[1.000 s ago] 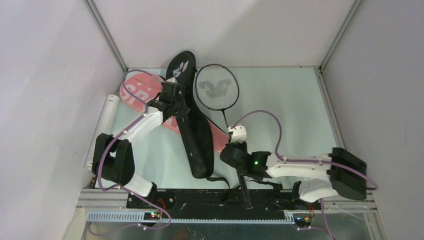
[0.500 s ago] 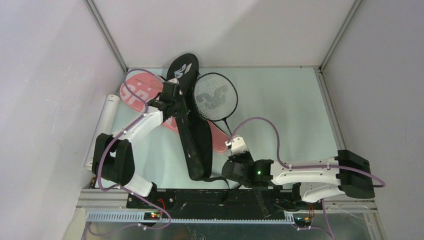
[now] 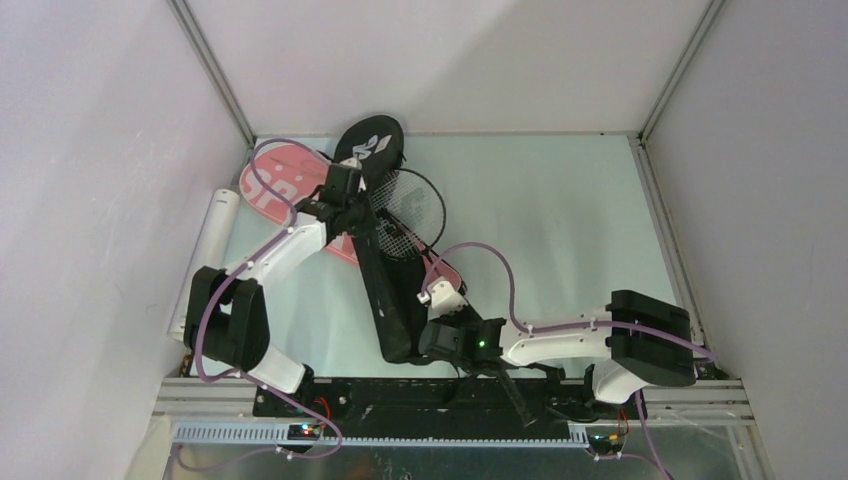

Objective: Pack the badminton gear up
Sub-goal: Place the racket in the racket bag.

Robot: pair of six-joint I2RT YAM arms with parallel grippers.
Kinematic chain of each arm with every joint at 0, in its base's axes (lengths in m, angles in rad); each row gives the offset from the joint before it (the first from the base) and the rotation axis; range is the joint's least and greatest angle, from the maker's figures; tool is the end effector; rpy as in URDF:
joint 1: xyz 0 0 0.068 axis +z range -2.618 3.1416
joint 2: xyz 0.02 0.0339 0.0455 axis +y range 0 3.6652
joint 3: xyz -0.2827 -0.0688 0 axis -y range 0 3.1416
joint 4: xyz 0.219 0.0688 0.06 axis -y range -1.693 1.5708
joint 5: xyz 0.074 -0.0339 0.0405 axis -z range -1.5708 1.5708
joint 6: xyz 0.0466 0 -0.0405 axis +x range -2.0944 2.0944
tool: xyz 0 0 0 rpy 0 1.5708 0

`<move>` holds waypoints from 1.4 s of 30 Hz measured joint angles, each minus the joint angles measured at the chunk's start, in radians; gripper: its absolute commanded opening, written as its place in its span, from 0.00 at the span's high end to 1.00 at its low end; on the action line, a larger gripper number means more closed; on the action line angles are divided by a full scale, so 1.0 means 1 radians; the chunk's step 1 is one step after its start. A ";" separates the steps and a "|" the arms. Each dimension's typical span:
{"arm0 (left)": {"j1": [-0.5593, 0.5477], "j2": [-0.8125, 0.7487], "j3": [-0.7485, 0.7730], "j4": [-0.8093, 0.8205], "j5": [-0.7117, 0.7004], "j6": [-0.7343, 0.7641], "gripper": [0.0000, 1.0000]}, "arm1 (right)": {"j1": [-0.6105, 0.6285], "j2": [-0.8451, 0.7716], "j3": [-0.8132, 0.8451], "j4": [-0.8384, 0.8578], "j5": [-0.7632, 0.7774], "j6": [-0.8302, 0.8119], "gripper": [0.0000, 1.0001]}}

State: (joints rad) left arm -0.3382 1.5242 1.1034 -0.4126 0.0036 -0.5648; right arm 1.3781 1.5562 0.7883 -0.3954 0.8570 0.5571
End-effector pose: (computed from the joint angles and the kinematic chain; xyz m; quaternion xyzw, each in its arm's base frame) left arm 0.2946 -0.1038 0.2719 -0.1048 0.9269 -0.1588 0.3236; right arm 0.0837 0.2450 0.1913 -0.2784 0.8503 -0.0793 0.4395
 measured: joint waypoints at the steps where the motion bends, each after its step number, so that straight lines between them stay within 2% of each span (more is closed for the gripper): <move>1: -0.003 0.000 0.000 0.000 0.003 0.000 1.00 | 0.000 0.005 0.010 0.019 -0.008 -0.031 1.00; 9: -0.031 -0.036 -0.080 0.048 0.039 0.034 1.00 | -0.072 0.004 0.034 0.238 -0.195 -0.200 1.00; 18: -0.086 -0.160 -0.210 0.122 0.263 0.091 1.00 | -0.248 0.059 0.042 0.492 -0.454 -0.240 1.00; 22: -0.091 -0.178 -0.221 0.122 0.279 0.103 1.00 | -0.266 0.066 0.050 0.538 -0.513 -0.282 1.00; 27: -0.090 -0.183 -0.228 0.131 0.308 0.106 1.00 | -0.264 0.066 0.050 0.563 -0.551 -0.322 1.00; 34: -0.100 -0.243 -0.277 0.175 0.469 0.158 1.00 | -0.314 0.066 0.050 0.644 -0.618 -0.340 1.00; 37: -0.121 -0.274 -0.303 0.224 0.542 0.164 1.00 | -0.344 0.066 0.078 0.659 -0.618 -0.349 1.00; 42: -0.122 -0.256 -0.319 0.371 0.539 0.154 1.00 | -0.382 0.094 0.146 0.624 -0.540 -0.327 1.00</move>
State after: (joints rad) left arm -0.4599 1.2682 0.7849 -0.0418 0.5430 -0.4107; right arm 0.9962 1.6505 0.9344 0.2283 0.3172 0.2302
